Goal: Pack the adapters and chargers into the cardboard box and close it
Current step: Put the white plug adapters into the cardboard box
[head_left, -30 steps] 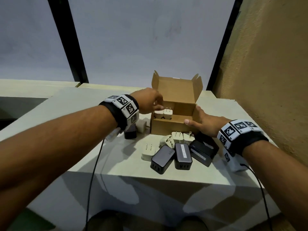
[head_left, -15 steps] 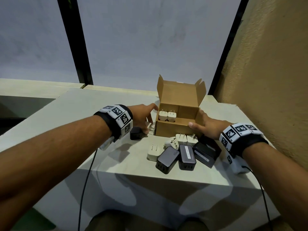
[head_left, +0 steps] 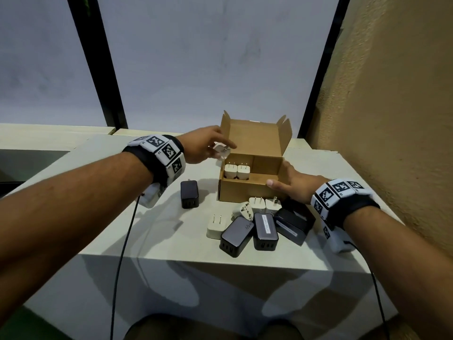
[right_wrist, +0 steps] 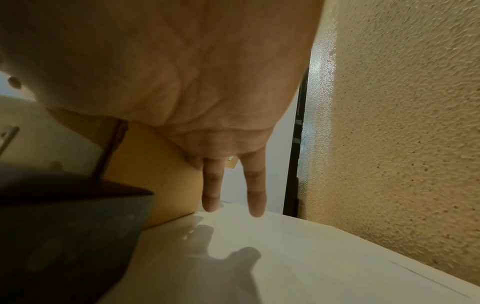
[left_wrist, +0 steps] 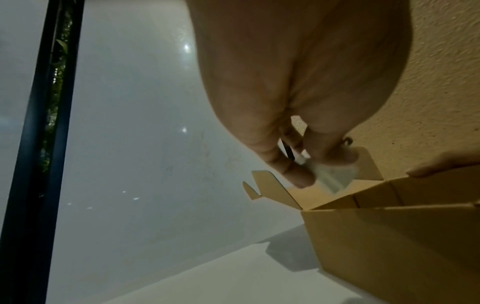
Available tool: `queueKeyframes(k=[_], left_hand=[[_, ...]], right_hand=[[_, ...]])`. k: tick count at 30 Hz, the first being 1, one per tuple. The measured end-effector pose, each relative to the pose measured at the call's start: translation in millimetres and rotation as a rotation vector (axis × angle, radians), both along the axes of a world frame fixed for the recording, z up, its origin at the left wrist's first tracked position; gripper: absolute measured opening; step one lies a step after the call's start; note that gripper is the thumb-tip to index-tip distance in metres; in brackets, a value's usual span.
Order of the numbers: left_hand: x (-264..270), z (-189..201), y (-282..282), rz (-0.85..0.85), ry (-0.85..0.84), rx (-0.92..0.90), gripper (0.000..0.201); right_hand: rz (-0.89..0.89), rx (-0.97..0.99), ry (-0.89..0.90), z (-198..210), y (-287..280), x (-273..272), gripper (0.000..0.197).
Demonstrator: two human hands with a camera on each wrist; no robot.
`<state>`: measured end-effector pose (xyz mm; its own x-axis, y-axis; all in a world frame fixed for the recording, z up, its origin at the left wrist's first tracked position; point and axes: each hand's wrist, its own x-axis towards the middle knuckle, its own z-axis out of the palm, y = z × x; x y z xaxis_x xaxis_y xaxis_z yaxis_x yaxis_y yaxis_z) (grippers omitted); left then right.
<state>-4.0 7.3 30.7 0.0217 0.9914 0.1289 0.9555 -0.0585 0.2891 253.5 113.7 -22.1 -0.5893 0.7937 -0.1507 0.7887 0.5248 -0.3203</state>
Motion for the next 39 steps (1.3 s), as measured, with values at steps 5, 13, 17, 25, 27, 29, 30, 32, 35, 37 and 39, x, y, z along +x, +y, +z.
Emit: queueKeyframes(k=[5,13,17,25,27,29,30,32,35,37,39], left_hand=[[18,-4,19,-0.021,-0.153,0.057,0.031],[45,-18,52,0.022,-0.063,0.0,0.035],[56,-25,64,0.011,0.046,-0.099,0.034],[72,-37,76,-0.13,0.281,-0.307,0.044],[74,-39,74,-0.138,0.312,-0.299,0.046],[73,-39,74,-0.159,0.377,-0.261,0.047],[71,-39,74,-0.178,0.421,-0.224,0.047],[68,-38,74,-0.197,0.481,-0.133,0.05],[65,-36,74,-0.152,0.426,-0.014,0.054],[66,-35,73,-0.126,0.416,0.0,0.042],[66,-35,73,-0.116,0.458,-0.063,0.033]], right_hand=[[0.008,-0.014,0.007,-3,3,-1,0.108],[-0.012,-0.028,0.01,-15,17,-6,0.128],[0.002,-0.05,0.027,-22,26,-9,0.126],[0.022,-0.017,0.003,-17,20,-9,0.136],[0.022,-0.014,-0.003,-18,21,-9,0.136],[0.019,-0.004,-0.009,-18,21,-9,0.134],[0.024,0.0,-0.011,-18,22,-9,0.134],[0.034,0.009,-0.008,-18,21,-9,0.134],[0.03,0.022,-0.023,-19,23,-8,0.129],[0.029,0.022,-0.009,-21,24,-8,0.129],[0.035,0.015,-0.002,-21,24,-7,0.128]])
